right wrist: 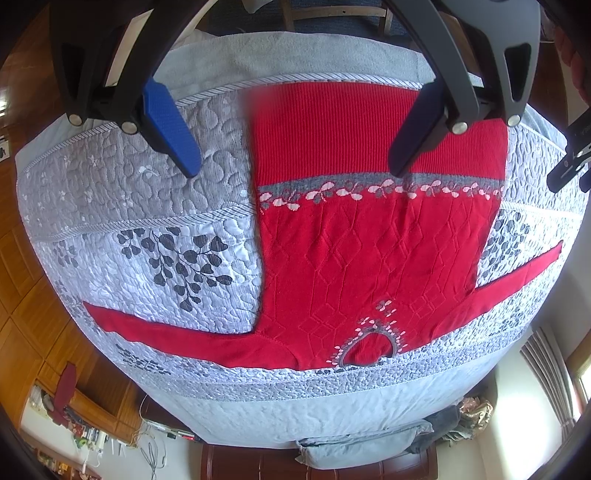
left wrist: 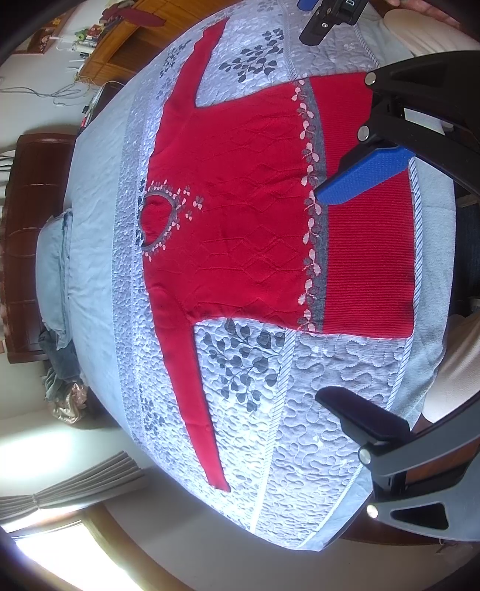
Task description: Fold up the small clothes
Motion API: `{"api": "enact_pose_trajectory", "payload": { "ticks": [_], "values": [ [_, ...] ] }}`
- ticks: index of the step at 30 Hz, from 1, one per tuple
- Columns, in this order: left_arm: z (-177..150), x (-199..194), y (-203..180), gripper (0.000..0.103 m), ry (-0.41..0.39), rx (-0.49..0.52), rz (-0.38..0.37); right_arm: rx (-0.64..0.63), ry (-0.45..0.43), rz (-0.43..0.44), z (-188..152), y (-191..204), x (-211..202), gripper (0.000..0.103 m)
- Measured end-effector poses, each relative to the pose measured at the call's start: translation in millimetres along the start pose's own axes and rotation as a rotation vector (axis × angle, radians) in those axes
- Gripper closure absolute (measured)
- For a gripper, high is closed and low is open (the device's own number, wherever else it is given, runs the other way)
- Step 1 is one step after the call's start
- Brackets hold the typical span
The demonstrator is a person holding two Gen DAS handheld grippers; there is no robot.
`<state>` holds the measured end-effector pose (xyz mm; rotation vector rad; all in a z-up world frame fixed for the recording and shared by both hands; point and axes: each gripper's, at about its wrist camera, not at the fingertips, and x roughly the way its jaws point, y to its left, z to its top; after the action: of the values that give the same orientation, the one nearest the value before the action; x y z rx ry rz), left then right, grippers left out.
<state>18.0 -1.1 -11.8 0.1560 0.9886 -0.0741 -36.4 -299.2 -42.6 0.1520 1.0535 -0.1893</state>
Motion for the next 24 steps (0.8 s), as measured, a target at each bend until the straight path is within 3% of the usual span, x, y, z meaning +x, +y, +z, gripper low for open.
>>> {"api": "enact_pose_trajectory", "payload": {
  "ticks": [24],
  "values": [
    [-0.3,6.8,-2.1,0.004,0.009,0.004,0.003,-0.001,0.012,0.001,1.9,0.6,8.2,0.002]
  ]
}}
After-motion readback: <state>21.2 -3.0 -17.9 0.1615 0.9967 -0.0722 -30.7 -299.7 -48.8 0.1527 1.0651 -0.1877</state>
